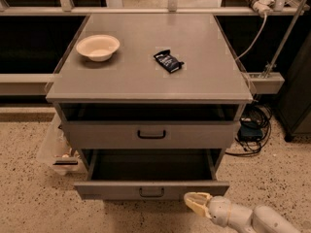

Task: Close middle drawer

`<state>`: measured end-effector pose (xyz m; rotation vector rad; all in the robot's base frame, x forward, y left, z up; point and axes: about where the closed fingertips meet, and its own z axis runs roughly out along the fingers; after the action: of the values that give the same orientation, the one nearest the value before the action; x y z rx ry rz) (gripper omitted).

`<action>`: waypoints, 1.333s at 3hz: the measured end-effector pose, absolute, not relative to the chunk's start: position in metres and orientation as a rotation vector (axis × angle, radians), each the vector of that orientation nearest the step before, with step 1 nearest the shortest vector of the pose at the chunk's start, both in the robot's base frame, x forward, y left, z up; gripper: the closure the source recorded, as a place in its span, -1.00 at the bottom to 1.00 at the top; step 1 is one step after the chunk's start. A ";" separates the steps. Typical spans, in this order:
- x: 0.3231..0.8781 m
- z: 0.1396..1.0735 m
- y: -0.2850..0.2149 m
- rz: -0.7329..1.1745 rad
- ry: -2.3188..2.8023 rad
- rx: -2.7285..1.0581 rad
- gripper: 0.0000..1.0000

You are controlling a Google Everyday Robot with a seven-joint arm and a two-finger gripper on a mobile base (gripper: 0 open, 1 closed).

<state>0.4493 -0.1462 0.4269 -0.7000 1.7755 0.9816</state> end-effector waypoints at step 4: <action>0.546 0.410 -0.208 0.446 1.760 -0.447 1.00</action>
Offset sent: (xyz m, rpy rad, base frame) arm 0.0785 -0.0828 -0.0242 -0.2518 -0.1844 -0.5174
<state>0.5459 -0.2081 0.4096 -0.4472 1.7604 0.4457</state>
